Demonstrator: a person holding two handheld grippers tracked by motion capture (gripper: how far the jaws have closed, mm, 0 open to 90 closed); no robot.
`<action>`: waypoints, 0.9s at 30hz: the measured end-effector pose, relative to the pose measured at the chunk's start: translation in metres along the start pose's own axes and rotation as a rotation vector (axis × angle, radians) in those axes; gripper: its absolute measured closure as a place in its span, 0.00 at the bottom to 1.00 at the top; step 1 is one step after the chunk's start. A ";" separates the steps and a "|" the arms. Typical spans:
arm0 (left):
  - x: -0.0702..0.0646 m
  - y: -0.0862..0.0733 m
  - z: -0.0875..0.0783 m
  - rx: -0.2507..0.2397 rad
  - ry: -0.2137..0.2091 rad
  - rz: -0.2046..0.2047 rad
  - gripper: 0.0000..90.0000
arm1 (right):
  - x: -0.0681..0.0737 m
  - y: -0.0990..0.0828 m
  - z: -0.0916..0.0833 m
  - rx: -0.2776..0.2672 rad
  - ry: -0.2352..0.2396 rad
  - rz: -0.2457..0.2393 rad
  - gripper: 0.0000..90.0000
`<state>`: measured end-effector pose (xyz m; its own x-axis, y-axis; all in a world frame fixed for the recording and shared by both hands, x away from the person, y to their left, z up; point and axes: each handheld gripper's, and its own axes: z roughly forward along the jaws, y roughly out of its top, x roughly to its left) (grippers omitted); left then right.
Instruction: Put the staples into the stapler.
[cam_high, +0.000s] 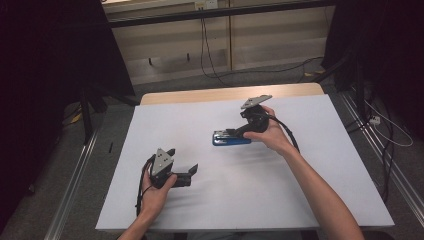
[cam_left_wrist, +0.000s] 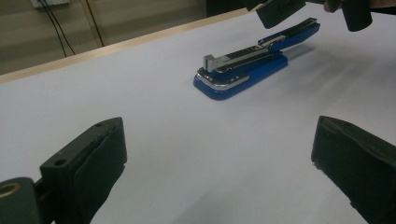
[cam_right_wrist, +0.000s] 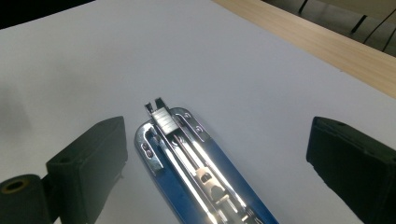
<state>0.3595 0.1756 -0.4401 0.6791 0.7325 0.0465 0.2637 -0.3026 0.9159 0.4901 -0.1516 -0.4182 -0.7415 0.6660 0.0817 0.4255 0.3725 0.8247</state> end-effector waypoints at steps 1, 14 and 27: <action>0.000 0.000 0.000 0.001 -0.001 -0.002 0.04 | 0.000 -0.002 -0.002 -0.003 -0.007 0.002 0.06; 0.002 0.000 0.000 -0.003 0.001 -0.010 0.04 | -0.003 -0.017 -0.026 -0.072 -0.102 0.037 0.06; 0.001 0.002 -0.001 -0.018 0.013 -0.012 0.04 | 0.003 -0.034 -0.046 -0.074 -0.210 0.057 0.07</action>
<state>0.3604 0.1764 -0.4378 0.6672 0.7437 0.0407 0.2591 -0.2831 0.9234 0.4492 -0.1922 -0.4203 -0.5899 0.8073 0.0174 0.4185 0.2872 0.8616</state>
